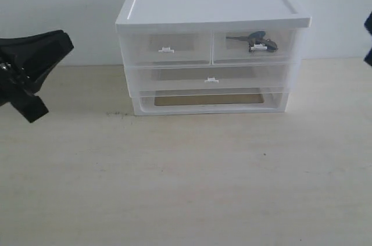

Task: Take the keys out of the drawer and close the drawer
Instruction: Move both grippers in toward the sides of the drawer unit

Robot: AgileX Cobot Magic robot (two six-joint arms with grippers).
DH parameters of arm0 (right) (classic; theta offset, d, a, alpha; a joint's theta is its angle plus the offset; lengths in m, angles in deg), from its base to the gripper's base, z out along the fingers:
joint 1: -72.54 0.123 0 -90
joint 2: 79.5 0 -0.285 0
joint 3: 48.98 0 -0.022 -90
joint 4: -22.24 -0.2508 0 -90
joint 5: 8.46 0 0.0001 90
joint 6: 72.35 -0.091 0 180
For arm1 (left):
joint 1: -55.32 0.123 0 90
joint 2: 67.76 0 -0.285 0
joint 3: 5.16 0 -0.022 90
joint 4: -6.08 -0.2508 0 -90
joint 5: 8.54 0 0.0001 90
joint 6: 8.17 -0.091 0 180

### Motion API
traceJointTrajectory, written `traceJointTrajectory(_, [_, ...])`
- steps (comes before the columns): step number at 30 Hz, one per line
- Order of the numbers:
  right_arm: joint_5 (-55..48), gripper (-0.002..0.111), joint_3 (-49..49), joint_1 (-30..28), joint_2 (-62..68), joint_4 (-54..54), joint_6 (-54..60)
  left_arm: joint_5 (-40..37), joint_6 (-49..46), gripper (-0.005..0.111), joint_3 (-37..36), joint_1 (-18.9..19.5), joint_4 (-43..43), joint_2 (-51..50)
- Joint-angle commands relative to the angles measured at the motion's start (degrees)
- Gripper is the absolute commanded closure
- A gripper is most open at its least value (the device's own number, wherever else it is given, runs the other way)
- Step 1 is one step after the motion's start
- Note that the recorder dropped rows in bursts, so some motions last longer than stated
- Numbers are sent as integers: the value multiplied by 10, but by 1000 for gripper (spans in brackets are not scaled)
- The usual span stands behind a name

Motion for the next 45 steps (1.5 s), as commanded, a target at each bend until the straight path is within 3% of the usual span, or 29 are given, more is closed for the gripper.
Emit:
traceJointTrajectory(1, [18,108,-48,-1,106,77,-50,22,-19,102,38,0,7,-95])
traceJointTrajectory(8, [33,108,-138,-1,262,118,-85,22,-29,102,173,-11,-21,-264])
traceJointTrajectory(18, [0,108,-154,-1,286,147,-73,22,-83,102,340,-40,-29,-400])
traceJointTrajectory(30, [29,108,-160,-1,286,154,-86,22,-53,102,404,-40,-29,-459])
traceJointTrajectory(33, [31,95,-165,-1,286,151,-102,22,-53,102,404,-40,-29,-462])
traceJointTrajectory(35, [25,82,-172,-1,286,155,-137,22,-53,102,404,-40,-29,-463])
traceJointTrajectory(37, [-17,71,-195,-1,286,174,-268,22,-53,102,404,-40,-29,-463])
traceJointTrajectory(40, [-90,70,-248,-1,299,277,-417,22,-53,102,404,-40,-29,-463])
traceJointTrajectory(45, [-95,70,-330,-1,368,386,-613,22,-49,102,404,-40,-29,-463])
